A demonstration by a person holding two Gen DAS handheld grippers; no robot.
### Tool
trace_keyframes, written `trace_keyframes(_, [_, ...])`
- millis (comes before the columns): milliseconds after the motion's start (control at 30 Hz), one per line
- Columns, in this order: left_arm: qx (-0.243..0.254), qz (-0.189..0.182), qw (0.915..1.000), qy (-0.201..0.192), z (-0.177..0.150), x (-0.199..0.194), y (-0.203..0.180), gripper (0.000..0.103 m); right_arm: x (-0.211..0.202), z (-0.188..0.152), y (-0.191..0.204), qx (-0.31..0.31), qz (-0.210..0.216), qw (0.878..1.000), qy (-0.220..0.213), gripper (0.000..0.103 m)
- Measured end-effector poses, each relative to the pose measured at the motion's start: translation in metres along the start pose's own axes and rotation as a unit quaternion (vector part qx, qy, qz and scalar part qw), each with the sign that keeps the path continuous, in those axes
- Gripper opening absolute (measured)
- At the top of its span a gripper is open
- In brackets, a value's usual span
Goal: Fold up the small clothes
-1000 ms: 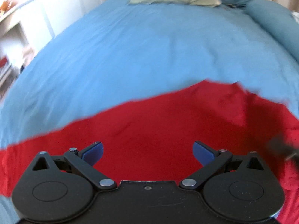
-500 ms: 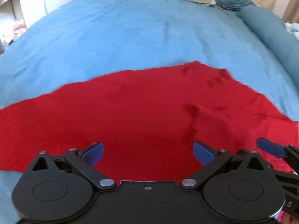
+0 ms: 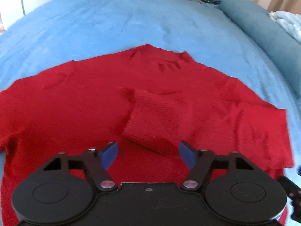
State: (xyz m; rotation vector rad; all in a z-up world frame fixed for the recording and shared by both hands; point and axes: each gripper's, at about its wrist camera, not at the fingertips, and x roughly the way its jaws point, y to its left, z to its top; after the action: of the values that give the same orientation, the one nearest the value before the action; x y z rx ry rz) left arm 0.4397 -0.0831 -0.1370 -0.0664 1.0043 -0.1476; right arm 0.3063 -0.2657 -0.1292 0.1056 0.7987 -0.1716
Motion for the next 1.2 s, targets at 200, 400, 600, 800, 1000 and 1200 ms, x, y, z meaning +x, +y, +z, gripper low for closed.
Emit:
trace_keyframes(200, [-0.003, 0.011, 0.9997, -0.021, 0.001, 0.004, -0.004, 0.042, 0.005, -0.011, -0.010, 0.015, -0.032, 0.999, 0.000, 0.103])
trace_keyframes(400, [-0.009, -0.008, 0.9990, -0.042, 0.018, -0.009, -0.009, 0.005, 0.015, -0.004, -0.007, 0.015, -0.058, 0.998, 0.012, 0.103])
trace_keyframes(600, [-0.007, 0.000, 0.9898, -0.142, 0.055, -0.067, 0.009, 0.005, 0.033, -0.005, 0.000, -0.011, -0.085, 0.996, 0.013, 0.103])
trace_keyframes(800, [-0.022, 0.072, 0.9801, -0.184, 0.056, -0.078, 0.065, 0.005, 0.051, 0.003, 0.009, -0.026, -0.094, 0.995, 0.004, 0.103])
trace_keyframes(1000, [-0.037, 0.091, 0.9821, -0.161, 0.038, -0.051, 0.093, 0.005, 0.059, 0.009, 0.003, -0.053, -0.151, 0.987, 0.001, 0.103])
trace_keyframes(1200, [-0.048, 0.076, 0.9883, -0.123, 0.021, -0.032, 0.095, 0.005, 0.054, 0.004, -0.038, 0.024, -0.148, 0.989, 0.010, 0.103])
